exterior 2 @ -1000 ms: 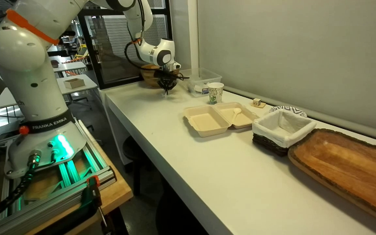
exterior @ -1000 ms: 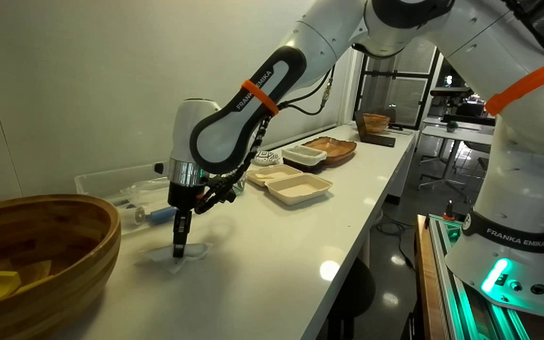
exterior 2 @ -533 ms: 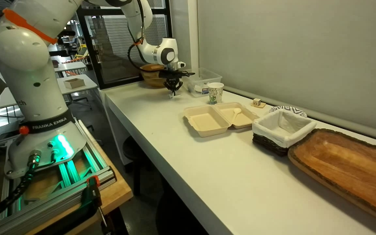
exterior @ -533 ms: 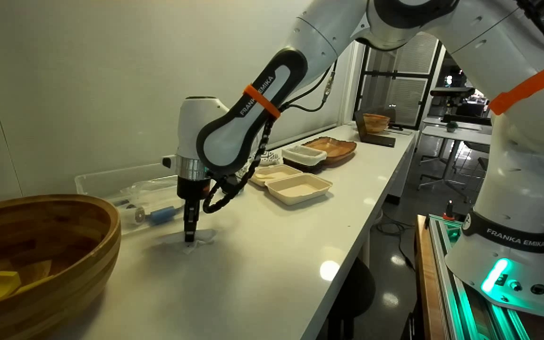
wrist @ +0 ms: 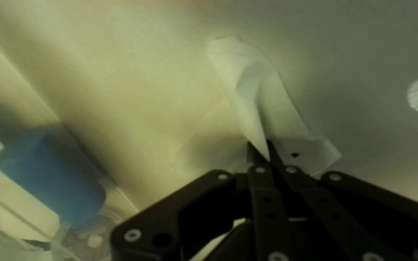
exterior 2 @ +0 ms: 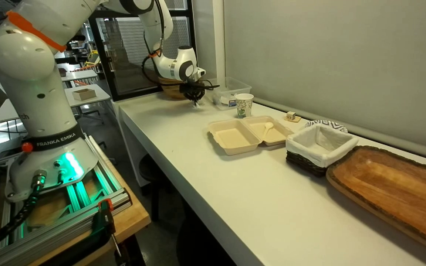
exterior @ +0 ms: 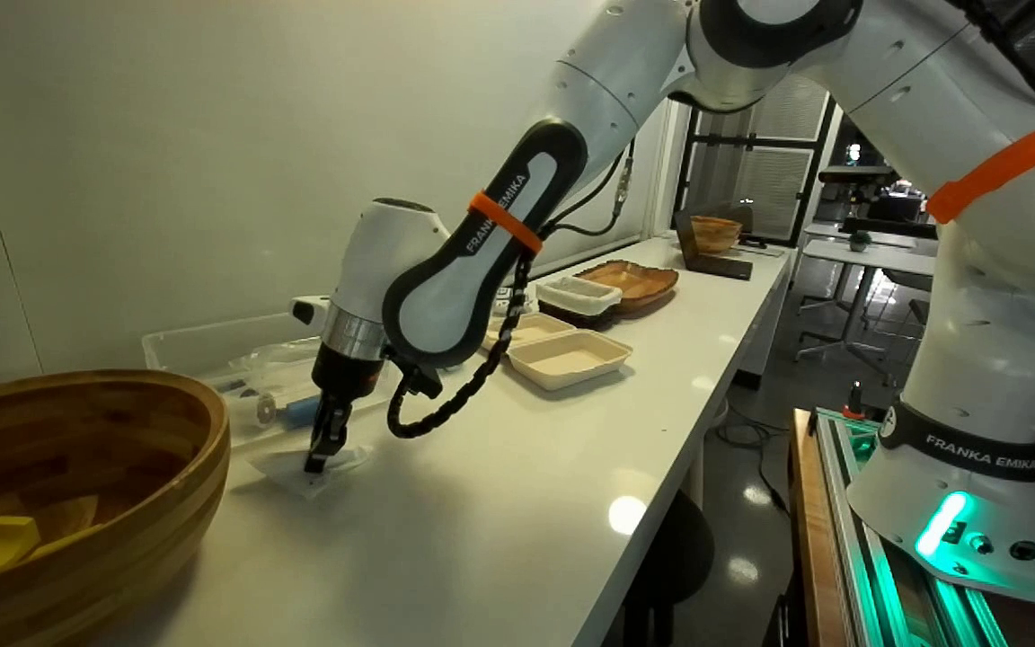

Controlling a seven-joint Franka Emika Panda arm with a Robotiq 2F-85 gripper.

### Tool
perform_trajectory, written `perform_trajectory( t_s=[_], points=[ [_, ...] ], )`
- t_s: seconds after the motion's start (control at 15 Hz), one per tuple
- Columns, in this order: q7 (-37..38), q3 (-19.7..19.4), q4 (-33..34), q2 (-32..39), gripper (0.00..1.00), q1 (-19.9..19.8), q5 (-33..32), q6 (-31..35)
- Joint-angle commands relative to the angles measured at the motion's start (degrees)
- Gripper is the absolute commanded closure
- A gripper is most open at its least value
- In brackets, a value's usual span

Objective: Wipe the table with the napkin

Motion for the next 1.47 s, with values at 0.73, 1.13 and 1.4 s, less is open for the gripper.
perform_trajectory(
  t_s=[0.73, 1.13, 1.4],
  points=[
    [9.46, -1.76, -3.00, -5.16, 1.00, -1.13, 4.76, -16.69],
    [16.26, -7.64, -12.12, -12.09, 1.00, 0.96, 5.39, -18.26],
    [21.42, -14.28, -18.17, -16.90, 1.00, 2.42, 1.62, -14.40]
  ],
)
